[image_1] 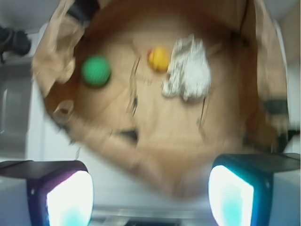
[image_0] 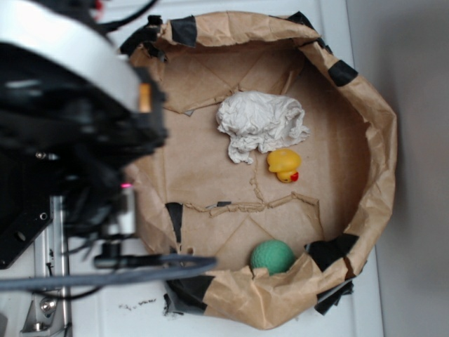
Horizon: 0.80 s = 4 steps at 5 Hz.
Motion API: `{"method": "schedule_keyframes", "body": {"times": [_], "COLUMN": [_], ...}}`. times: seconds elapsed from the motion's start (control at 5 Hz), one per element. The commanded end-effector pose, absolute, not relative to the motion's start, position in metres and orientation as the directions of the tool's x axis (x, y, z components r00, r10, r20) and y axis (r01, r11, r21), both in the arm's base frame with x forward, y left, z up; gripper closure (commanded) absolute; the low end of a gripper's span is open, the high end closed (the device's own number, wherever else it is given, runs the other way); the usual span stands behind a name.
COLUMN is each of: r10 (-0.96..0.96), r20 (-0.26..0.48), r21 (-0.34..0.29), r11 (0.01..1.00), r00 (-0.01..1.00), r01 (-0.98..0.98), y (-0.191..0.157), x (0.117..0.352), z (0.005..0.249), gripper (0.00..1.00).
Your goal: Grab the white paper.
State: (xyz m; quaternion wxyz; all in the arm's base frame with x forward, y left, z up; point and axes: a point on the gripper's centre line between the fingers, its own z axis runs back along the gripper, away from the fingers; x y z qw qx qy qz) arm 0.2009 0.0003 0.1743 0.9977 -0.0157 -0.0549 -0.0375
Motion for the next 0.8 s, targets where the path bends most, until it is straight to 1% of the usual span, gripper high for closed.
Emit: {"method": "schedule_keyframes", "body": {"times": [0.0, 0.2, 0.4, 0.6], "r10": [-0.119, -0.23, -0.463, -0.532], "r20": [0.065, -0.023, -0.053, -0.059], "r21": [0.088, 0.101, 0.084, 0.079], "r11": [0.99, 0.968, 0.881, 0.841], "r00": [0.991, 0.973, 0.885, 0.845], "r01": [0.113, 0.231, 0.466, 0.535], "y": [0.022, 0.023, 0.014, 0.025], "x": [0.256, 0.262, 0.253, 0.255], "z": [0.125, 0.079, 0.052, 0.048], "gripper": [0.0, 0.0, 0.0, 0.0]}}
